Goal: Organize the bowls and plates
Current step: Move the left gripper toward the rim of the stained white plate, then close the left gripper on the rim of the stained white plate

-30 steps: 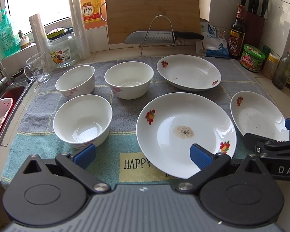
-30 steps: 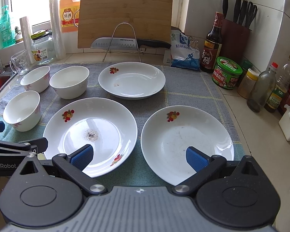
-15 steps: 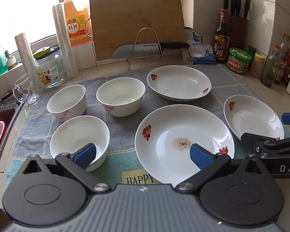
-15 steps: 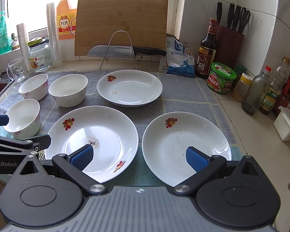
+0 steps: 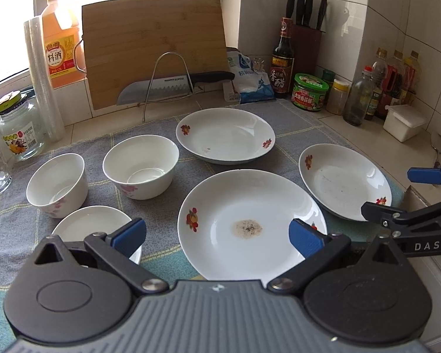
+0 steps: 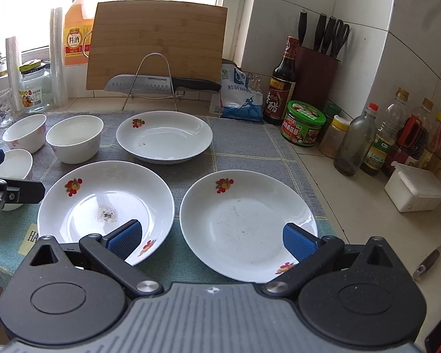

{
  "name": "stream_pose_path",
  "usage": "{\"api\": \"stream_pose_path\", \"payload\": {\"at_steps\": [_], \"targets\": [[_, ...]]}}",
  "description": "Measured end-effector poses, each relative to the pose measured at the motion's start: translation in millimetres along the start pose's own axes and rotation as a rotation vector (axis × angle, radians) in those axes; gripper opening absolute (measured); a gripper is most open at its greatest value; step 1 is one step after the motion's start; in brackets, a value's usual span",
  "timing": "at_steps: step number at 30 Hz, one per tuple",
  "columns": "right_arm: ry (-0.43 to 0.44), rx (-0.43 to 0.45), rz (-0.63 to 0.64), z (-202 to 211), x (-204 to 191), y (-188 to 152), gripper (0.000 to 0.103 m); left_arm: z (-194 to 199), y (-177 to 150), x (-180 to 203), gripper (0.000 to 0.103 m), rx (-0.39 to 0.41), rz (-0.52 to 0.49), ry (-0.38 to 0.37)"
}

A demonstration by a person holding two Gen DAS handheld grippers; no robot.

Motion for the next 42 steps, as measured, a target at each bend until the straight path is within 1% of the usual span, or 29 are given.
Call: {"api": "stream_pose_path", "payload": {"at_steps": [4, 7, 14, 17, 19, 22, 26, 31, 34, 37, 42], "targets": [[-0.002, -0.035, -0.020, -13, 18, -18, 0.103, -10, 6, 8, 0.102, 0.005, -0.043, 0.002], [0.004, -0.070, -0.034, -25, 31, -35, 0.103, -23, 10, 13, 0.102, -0.017, -0.045, -0.014], [0.104, -0.120, -0.041, -53, 45, -68, 0.103, -47, 32, 30, 0.102, -0.023, -0.097, 0.005], [0.134, -0.133, -0.053, -66, 47, -77, 0.103, -60, 42, 40, 0.102, -0.026, -0.107, -0.003], [0.136, -0.136, -0.052, -73, 48, -79, 0.103, -67, 47, 47, 0.102, -0.034, -0.127, -0.016], [0.155, -0.123, -0.039, -82, 50, -77, 0.103, -77, 54, 60, 0.102, -0.030, -0.170, -0.031], [0.180, -0.124, 0.005, -94, 51, -77, 0.103, -90, 59, 74, 0.102, -0.036, -0.195, -0.097], [0.217, -0.100, 0.049, -100, 50, -73, 0.103, -111, 65, 89, 0.102, -0.080, -0.207, -0.146], [0.249, -0.063, 0.070, -101, 50, -72, 0.103, -124, 68, 99, 0.102, -0.116, -0.224, -0.174], [0.286, 0.001, 0.078, -100, 52, -75, 0.103, -135, 69, 110, 0.102, -0.153, -0.237, -0.219], [0.321, 0.056, 0.093, -98, 55, -76, 0.103, -159, 74, 127, 0.102, -0.206, -0.323, -0.243]]}}
Point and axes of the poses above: each gripper's, at about its wrist camera, not at the fingertips, and z roughly against the way its jaws point, x to its right, y to its top, the point moved 9 cm from there along -z, roughly the way its jaws point, and after that the axes turned 9 degrees about -y, right-handed, at the moved point
